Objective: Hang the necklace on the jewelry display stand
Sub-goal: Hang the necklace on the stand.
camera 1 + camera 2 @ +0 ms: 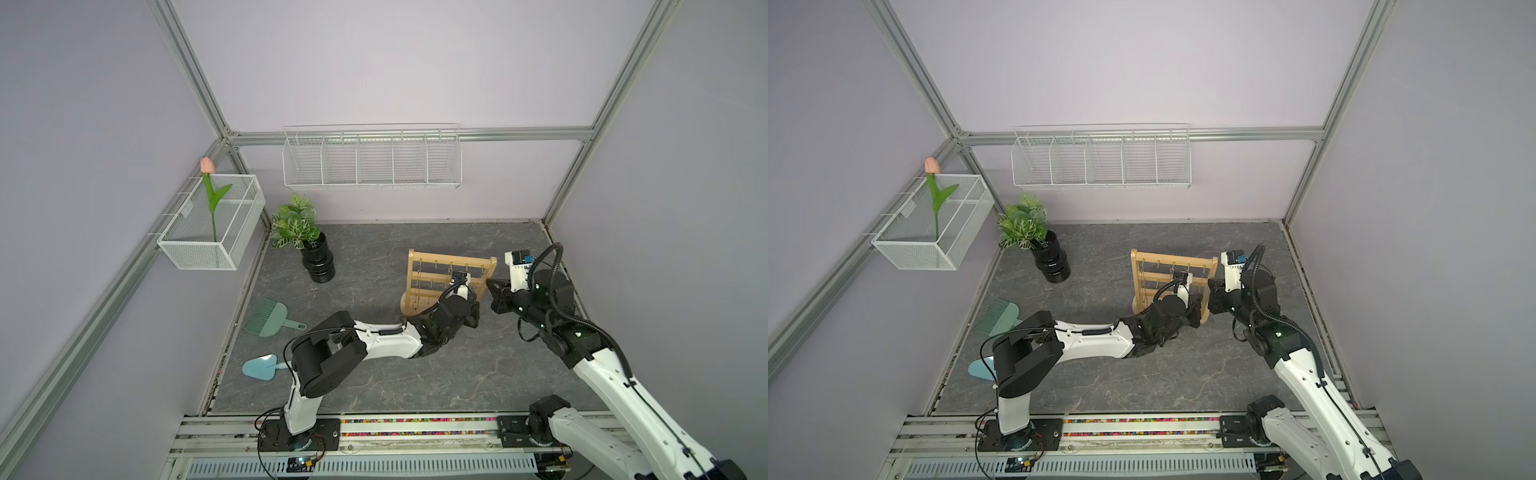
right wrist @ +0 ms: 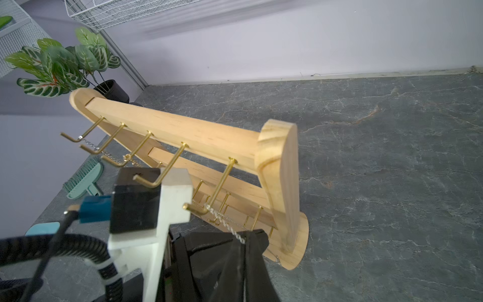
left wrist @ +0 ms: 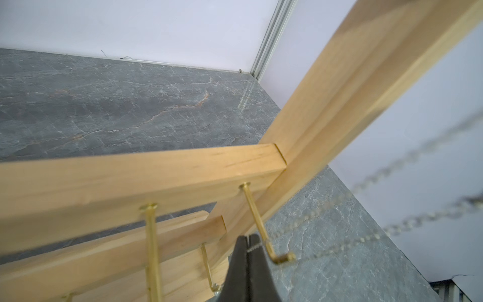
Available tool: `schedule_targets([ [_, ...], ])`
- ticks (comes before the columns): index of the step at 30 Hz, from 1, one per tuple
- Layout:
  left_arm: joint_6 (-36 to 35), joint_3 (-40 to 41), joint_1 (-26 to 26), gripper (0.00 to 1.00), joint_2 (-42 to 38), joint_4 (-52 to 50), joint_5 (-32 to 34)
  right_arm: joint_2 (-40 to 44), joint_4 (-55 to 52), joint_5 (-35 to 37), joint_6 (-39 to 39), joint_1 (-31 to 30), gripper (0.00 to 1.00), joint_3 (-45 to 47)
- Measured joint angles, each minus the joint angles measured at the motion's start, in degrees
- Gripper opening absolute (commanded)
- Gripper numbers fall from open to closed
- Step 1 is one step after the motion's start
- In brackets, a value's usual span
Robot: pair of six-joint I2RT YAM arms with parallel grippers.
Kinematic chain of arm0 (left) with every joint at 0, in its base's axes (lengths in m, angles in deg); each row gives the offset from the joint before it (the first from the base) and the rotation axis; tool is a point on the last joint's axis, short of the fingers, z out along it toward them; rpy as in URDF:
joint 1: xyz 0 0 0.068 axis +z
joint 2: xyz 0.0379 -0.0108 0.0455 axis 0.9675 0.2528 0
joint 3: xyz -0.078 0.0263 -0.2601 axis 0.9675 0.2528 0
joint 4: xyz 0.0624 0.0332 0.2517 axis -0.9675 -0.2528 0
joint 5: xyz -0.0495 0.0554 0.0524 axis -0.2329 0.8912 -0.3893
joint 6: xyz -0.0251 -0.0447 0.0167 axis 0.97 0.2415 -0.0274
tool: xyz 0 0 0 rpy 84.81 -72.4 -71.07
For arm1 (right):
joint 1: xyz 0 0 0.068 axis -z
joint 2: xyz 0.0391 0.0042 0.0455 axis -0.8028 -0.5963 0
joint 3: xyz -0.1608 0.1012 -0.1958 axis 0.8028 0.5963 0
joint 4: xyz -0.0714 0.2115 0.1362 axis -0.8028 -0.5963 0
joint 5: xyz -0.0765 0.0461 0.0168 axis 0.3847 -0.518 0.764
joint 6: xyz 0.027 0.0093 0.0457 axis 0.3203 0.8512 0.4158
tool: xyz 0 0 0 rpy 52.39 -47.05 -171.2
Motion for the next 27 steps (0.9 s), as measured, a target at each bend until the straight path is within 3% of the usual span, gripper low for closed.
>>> schedule_targets([
  [11, 1.4, 2.9, -0.9, 0.00, -3.3, -0.1, -0.6, 0.0, 0.0, 0.0, 0.0, 0.5, 0.07, 0.2],
  [27, 2.3, 2.6, -1.1, 0.00, -4.1, -4.4, 6.1, -0.6, 1.3, -2.6, 0.0, 0.5, 0.07, 1.4],
])
